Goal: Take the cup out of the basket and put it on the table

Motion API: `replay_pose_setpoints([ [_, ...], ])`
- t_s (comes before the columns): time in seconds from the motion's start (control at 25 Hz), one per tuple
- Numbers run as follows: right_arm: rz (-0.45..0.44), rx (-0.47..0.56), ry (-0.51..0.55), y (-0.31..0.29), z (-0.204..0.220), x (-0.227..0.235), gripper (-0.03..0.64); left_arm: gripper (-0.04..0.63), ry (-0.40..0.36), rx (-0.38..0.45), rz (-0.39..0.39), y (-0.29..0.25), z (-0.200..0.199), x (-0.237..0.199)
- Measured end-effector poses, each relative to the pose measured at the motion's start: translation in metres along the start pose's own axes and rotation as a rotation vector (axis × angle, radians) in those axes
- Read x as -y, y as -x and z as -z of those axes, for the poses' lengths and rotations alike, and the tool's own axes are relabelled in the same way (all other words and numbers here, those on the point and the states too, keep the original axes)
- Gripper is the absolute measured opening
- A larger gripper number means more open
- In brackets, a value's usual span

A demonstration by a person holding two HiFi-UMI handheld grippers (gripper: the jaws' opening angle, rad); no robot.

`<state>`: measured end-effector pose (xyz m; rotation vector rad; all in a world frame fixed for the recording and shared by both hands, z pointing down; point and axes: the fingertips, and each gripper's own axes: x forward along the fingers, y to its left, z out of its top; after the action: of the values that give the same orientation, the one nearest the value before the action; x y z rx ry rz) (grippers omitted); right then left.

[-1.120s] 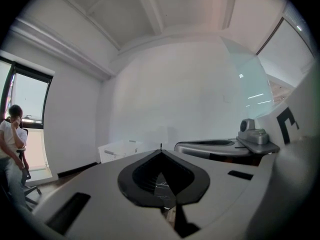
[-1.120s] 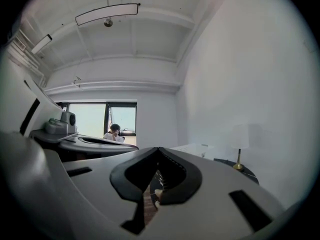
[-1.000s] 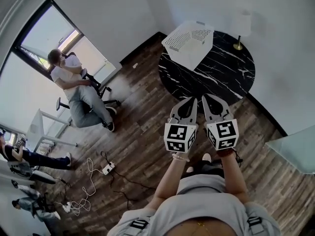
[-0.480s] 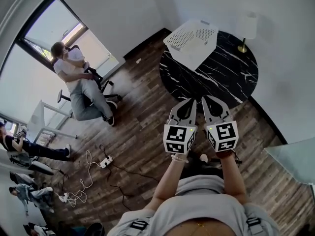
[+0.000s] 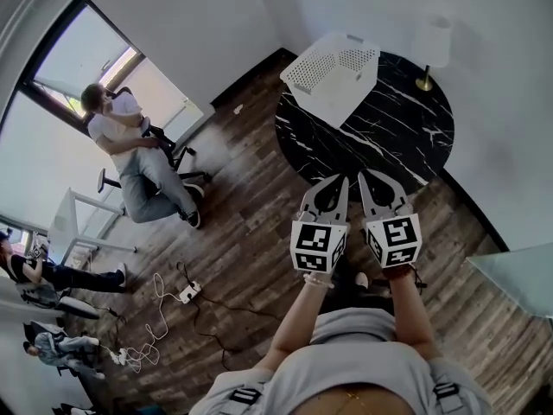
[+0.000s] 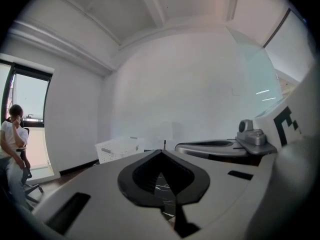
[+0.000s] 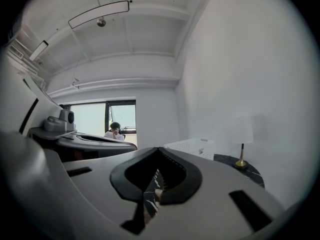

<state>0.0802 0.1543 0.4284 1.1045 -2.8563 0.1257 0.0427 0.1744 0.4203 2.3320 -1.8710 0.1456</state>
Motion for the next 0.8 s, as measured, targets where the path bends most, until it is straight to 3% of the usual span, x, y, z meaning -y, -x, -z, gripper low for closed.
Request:
replay_pose_setpoints([
  [0.8, 0.097, 0.021, 0.015, -0.133, -0.022, 0.023, 0.009, 0.006, -0.004, 0.039, 0.112, -0.09, -0.029, -0.108],
])
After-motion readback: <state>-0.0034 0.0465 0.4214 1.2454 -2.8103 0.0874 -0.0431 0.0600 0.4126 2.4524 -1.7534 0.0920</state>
